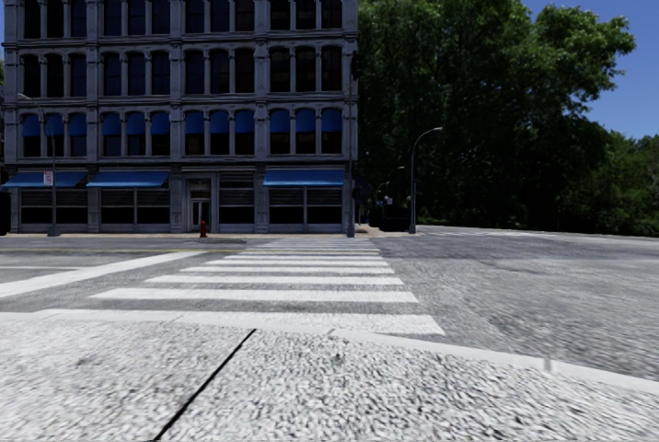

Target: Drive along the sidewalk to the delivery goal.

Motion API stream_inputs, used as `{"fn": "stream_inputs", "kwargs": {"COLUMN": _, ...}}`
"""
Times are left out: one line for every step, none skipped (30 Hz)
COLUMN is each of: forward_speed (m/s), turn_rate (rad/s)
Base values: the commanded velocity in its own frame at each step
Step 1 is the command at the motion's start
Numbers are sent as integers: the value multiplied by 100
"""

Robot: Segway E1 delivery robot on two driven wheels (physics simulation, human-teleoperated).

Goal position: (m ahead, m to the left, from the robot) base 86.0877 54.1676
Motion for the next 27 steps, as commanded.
{"fn": "stream_inputs", "kwargs": {"forward_speed": 200, "turn_rate": 20}}
{"fn": "stream_inputs", "kwargs": {"forward_speed": 200, "turn_rate": 18}}
{"fn": "stream_inputs", "kwargs": {"forward_speed": 200, "turn_rate": 18}}
{"fn": "stream_inputs", "kwargs": {"forward_speed": 200, "turn_rate": 9}}
{"fn": "stream_inputs", "kwargs": {"forward_speed": 200, "turn_rate": 0}}
{"fn": "stream_inputs", "kwargs": {"forward_speed": 200, "turn_rate": 0}}
{"fn": "stream_inputs", "kwargs": {"forward_speed": 200, "turn_rate": 0}}
{"fn": "stream_inputs", "kwargs": {"forward_speed": 200, "turn_rate": 0}}
{"fn": "stream_inputs", "kwargs": {"forward_speed": 200, "turn_rate": 0}}
{"fn": "stream_inputs", "kwargs": {"forward_speed": 200, "turn_rate": 0}}
{"fn": "stream_inputs", "kwargs": {"forward_speed": 200, "turn_rate": 0}}
{"fn": "stream_inputs", "kwargs": {"forward_speed": 200, "turn_rate": 0}}
{"fn": "stream_inputs", "kwargs": {"forward_speed": 200, "turn_rate": 0}}
{"fn": "stream_inputs", "kwargs": {"forward_speed": 200, "turn_rate": 0}}
{"fn": "stream_inputs", "kwargs": {"forward_speed": 200, "turn_rate": 0}}
{"fn": "stream_inputs", "kwargs": {"forward_speed": 200, "turn_rate": 0}}
{"fn": "stream_inputs", "kwargs": {"forward_speed": 200, "turn_rate": 0}}
{"fn": "stream_inputs", "kwargs": {"forward_speed": 200, "turn_rate": 0}}
{"fn": "stream_inputs", "kwargs": {"forward_speed": 200, "turn_rate": 0}}
{"fn": "stream_inputs", "kwargs": {"forward_speed": 200, "turn_rate": 0}}
{"fn": "stream_inputs", "kwargs": {"forward_speed": 200, "turn_rate": 0}}
{"fn": "stream_inputs", "kwargs": {"forward_speed": 200, "turn_rate": 0}}
{"fn": "stream_inputs", "kwargs": {"forward_speed": 200, "turn_rate": 0}}
{"fn": "stream_inputs", "kwargs": {"forward_speed": 200, "turn_rate": 0}}
{"fn": "stream_inputs", "kwargs": {"forward_speed": 200, "turn_rate": 0}}
{"fn": "stream_inputs", "kwargs": {"forward_speed": 200, "turn_rate": 0}}
{"fn": "stream_inputs", "kwargs": {"forward_speed": 200, "turn_rate": 0}}
